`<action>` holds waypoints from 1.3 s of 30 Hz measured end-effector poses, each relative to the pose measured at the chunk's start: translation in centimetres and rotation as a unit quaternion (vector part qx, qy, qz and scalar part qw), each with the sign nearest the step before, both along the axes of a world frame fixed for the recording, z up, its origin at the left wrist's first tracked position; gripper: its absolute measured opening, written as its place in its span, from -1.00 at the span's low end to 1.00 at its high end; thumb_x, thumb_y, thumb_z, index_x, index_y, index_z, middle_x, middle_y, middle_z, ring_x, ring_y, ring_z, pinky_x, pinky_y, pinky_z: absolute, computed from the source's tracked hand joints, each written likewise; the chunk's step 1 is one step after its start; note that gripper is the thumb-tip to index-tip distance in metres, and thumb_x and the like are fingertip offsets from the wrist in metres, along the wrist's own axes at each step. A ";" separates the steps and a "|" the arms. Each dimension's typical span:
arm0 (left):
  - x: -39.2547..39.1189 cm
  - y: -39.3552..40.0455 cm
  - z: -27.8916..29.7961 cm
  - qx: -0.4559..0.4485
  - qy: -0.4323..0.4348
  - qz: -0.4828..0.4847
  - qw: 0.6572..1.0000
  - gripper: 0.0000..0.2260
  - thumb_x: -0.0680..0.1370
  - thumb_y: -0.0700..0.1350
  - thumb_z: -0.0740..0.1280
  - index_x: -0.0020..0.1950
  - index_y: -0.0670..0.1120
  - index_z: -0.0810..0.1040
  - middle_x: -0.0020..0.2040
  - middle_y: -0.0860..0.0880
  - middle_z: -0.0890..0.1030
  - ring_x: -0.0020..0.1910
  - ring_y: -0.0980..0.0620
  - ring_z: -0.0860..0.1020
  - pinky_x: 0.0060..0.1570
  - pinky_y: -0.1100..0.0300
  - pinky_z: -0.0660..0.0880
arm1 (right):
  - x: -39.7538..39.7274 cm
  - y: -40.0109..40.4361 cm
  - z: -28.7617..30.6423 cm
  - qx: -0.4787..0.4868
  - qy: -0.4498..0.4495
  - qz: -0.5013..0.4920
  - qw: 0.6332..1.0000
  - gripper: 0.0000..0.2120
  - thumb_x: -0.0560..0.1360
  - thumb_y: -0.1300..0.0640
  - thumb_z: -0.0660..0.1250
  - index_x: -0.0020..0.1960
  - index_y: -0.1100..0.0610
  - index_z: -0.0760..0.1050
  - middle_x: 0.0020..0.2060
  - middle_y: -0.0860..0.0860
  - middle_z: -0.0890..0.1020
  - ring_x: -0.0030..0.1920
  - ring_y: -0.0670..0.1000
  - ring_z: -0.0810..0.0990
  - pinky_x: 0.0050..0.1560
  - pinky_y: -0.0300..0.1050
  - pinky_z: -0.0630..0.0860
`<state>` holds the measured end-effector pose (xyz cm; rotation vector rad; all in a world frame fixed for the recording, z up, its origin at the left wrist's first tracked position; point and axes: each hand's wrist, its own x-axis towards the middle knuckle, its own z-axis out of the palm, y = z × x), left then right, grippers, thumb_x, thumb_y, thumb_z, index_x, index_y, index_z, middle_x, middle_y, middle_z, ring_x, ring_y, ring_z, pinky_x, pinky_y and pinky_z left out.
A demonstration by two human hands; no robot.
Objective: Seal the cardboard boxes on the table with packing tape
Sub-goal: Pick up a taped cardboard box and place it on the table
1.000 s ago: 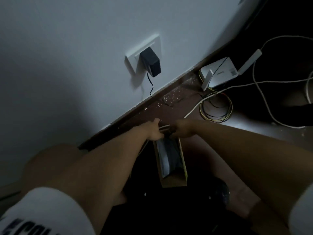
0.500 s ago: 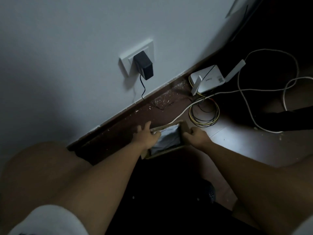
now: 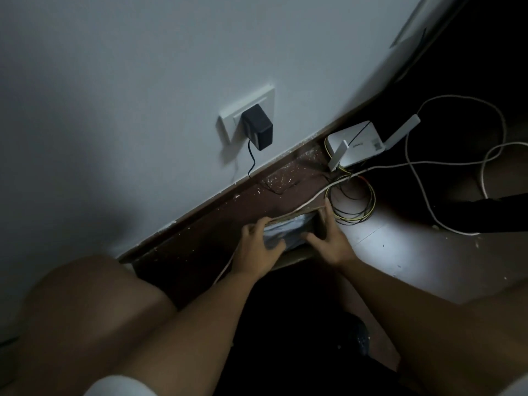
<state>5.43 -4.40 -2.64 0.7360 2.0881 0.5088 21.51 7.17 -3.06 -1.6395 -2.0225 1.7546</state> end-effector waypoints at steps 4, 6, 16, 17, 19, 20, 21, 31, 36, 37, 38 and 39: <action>1.1 0.4 3.4 0.025 0.000 -0.017 1.000 -0.42 0.46 -0.01 0.44 0.44 0.07 0.33 0.48 -0.13 0.13 0.28 -0.20 0.46 0.05 0.16 0.43 | 0.6 0.5 3.7 0.038 0.007 -0.018 0.999 -0.20 0.52 0.15 0.46 0.59 0.02 0.07 0.47 0.02 0.35 0.45 0.00 0.33 0.35 -0.34 0.29; 1.4 0.8 6.6 0.025 0.006 -0.008 1.000 -0.43 0.47 -0.02 0.43 0.44 0.09 0.33 0.52 -0.14 0.09 0.31 -0.22 0.43 0.02 0.17 0.40 | 0.9 0.5 6.6 0.021 0.015 -0.035 0.999 -0.32 0.51 -0.01 0.46 0.49 -0.06 0.16 0.38 0.03 0.43 0.39 0.02 0.40 0.42 -0.02 0.36; 1.9 3.5 28.2 0.032 0.009 -0.102 0.994 -0.32 0.44 0.02 0.44 0.49 0.21 0.20 0.56 -0.10 0.06 0.48 -0.15 0.27 0.14 0.09 0.38 | 3.8 0.3 26.8 -0.032 0.051 -0.139 0.988 -0.22 0.26 -0.53 0.38 0.34 -0.29 0.17 0.35 -0.02 0.45 0.36 -0.02 0.45 0.38 0.15 0.43; 2.0 3.5 30.5 0.040 0.005 -0.118 0.992 -0.27 0.44 0.04 0.45 0.51 0.23 0.14 0.57 -0.09 0.05 0.48 -0.16 0.27 0.17 0.06 0.40 | 4.3 0.4 29.1 -0.031 0.056 -0.143 0.988 -0.18 0.26 -0.50 0.42 0.38 -0.26 0.16 0.36 -0.02 0.44 0.37 -0.01 0.45 0.38 0.15 0.43; 1.8 3.4 35.1 0.048 -0.006 -0.162 0.986 -0.14 0.40 0.12 0.49 0.52 0.28 0.01 0.59 -0.07 0.02 0.47 -0.18 0.29 0.21 -0.04 0.44 | 5.5 0.4 33.7 -0.036 0.066 -0.141 0.987 -0.11 0.30 -0.40 0.48 0.46 -0.23 0.11 0.41 -0.04 0.39 0.40 0.00 0.41 0.40 0.16 0.42; 1.7 3.3 37.3 0.045 -0.013 -0.189 0.981 -0.07 0.37 0.18 0.51 0.52 0.31 -0.07 0.59 -0.03 -0.03 0.48 -0.16 0.28 0.24 -0.08 0.44 | 6.1 0.4 36.0 -0.041 0.068 -0.139 0.987 -0.09 0.30 -0.37 0.49 0.49 -0.26 0.08 0.44 -0.06 0.34 0.43 0.00 0.37 0.43 0.15 0.39; 1.5 3.3 39.6 0.038 -0.019 -0.217 0.975 0.01 0.34 0.23 0.52 0.51 0.35 -0.16 0.60 0.01 -0.09 0.50 -0.13 0.25 0.28 -0.10 0.43 | 6.8 0.4 38.2 -0.045 0.073 -0.135 0.987 -0.07 0.29 -0.37 0.50 0.49 -0.34 0.05 0.47 -0.08 0.29 0.47 -0.01 0.31 0.45 0.14 0.36; 1.9 5.7 58.1 0.107 0.001 -0.244 0.964 0.06 0.43 -0.01 0.54 0.59 0.10 -0.25 0.53 -0.05 0.29 0.39 0.00 0.40 0.25 0.16 0.41 | 12.1 -0.8 56.3 -0.091 0.145 -0.126 0.977 0.08 0.39 0.28 0.55 0.58 -0.04 -0.17 0.26 -0.40 0.21 0.12 -0.55 0.37 0.04 -0.51 0.45; 4.7 7.5 66.2 0.150 -0.046 -0.154 0.976 -0.07 0.32 0.12 0.57 0.53 0.11 0.08 0.44 -0.03 0.42 0.28 0.00 0.52 0.20 0.09 0.54 | 14.4 -1.0 63.6 -0.021 0.158 -0.218 0.963 -0.15 0.35 -0.16 0.56 0.47 -0.26 0.14 0.37 -0.07 0.40 0.31 -0.01 0.51 0.23 0.03 0.57; 5.6 8.0 67.2 0.157 -0.054 -0.137 0.977 -0.15 0.33 0.13 0.57 0.47 0.11 0.15 0.39 -0.02 0.46 0.25 0.01 0.54 0.12 0.12 0.58 | 14.7 -0.9 64.8 -0.010 0.171 -0.240 0.956 -0.19 0.39 -0.15 0.53 0.49 -0.27 0.15 0.36 -0.11 0.41 0.33 0.01 0.50 0.23 0.09 0.57; 6.6 8.6 68.3 0.163 -0.058 -0.124 0.977 -0.24 0.35 0.12 0.55 0.41 0.11 0.20 0.33 0.00 0.50 0.21 0.03 0.56 0.05 0.15 0.61 | 15.0 -0.7 65.8 0.002 0.184 -0.262 0.947 -0.25 0.45 -0.09 0.49 0.50 -0.25 0.16 0.32 -0.16 0.43 0.31 -0.02 0.50 0.21 0.08 0.59; 7.6 9.1 69.2 0.169 -0.058 -0.119 0.977 -0.32 0.38 0.12 0.54 0.37 0.10 0.24 0.28 0.02 0.52 0.19 0.04 0.57 0.02 0.14 0.62 | 15.3 -0.4 66.8 0.016 0.194 -0.285 0.939 -0.31 0.50 -0.01 0.44 0.51 -0.21 0.16 0.28 -0.19 0.46 0.28 -0.07 0.52 0.17 0.03 0.61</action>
